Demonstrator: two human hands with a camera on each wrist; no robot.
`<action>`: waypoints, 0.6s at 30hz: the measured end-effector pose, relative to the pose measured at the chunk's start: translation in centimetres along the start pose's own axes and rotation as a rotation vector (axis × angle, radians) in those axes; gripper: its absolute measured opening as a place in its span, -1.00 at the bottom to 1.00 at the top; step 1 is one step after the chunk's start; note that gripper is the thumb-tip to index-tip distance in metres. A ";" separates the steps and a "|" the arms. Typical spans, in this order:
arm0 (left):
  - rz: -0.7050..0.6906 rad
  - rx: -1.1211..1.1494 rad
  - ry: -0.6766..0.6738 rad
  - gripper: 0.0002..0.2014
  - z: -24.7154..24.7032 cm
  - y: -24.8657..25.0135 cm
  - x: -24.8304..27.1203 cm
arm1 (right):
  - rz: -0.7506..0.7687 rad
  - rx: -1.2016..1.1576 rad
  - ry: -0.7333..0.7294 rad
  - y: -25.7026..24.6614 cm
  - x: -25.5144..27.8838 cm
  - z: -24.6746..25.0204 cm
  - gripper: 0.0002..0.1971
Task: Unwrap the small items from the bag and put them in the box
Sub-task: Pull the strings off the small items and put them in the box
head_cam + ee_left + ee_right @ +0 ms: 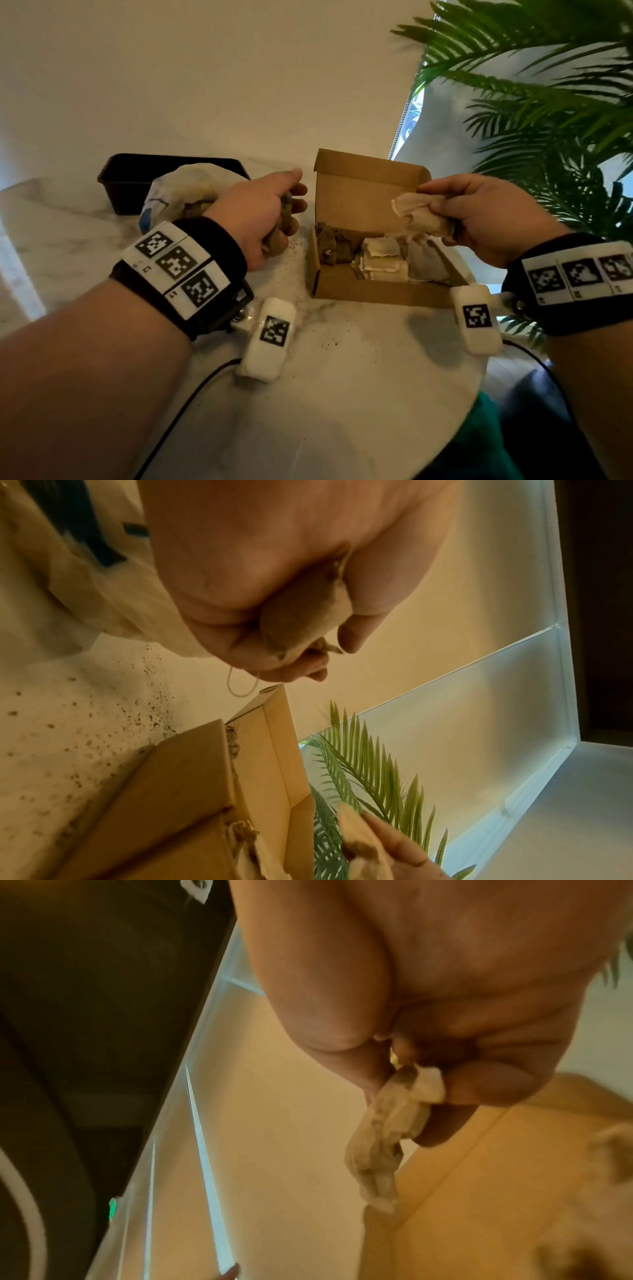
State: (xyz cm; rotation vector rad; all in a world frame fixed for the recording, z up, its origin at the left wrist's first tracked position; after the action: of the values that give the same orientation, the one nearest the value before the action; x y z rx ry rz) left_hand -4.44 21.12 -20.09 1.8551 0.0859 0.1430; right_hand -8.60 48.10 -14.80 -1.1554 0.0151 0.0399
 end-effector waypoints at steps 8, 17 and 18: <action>0.019 0.012 0.000 -0.73 0.0 -0.4 0.0 | -0.148 0.725 -0.078 2.1 0.7 0.7 -0.85; 0.056 0.101 0.001 -0.71 0.0 -0.4 0.1 | 0.065 0.526 0.047 -2.0 2.4 -2.9 -0.67; 0.058 0.108 0.003 -0.71 0.0 -0.3 0.1 | 0.050 0.593 -0.026 -1.9 2.8 -4.0 -0.62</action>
State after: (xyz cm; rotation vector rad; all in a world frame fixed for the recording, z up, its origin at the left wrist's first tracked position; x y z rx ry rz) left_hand -4.32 21.24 -20.40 1.9659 0.0428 0.1850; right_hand -5.69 43.77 -14.82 -0.5618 0.0302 0.0886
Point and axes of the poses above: each hand's wrist, its own x-axis away from the middle knuckle, its own z-axis out of the back of the hand, y = z × x, the point moved 6 cm from there along -x, towards the middle knuckle, and after that the axes turned 6 degrees about -z, right-handed, at the moved point
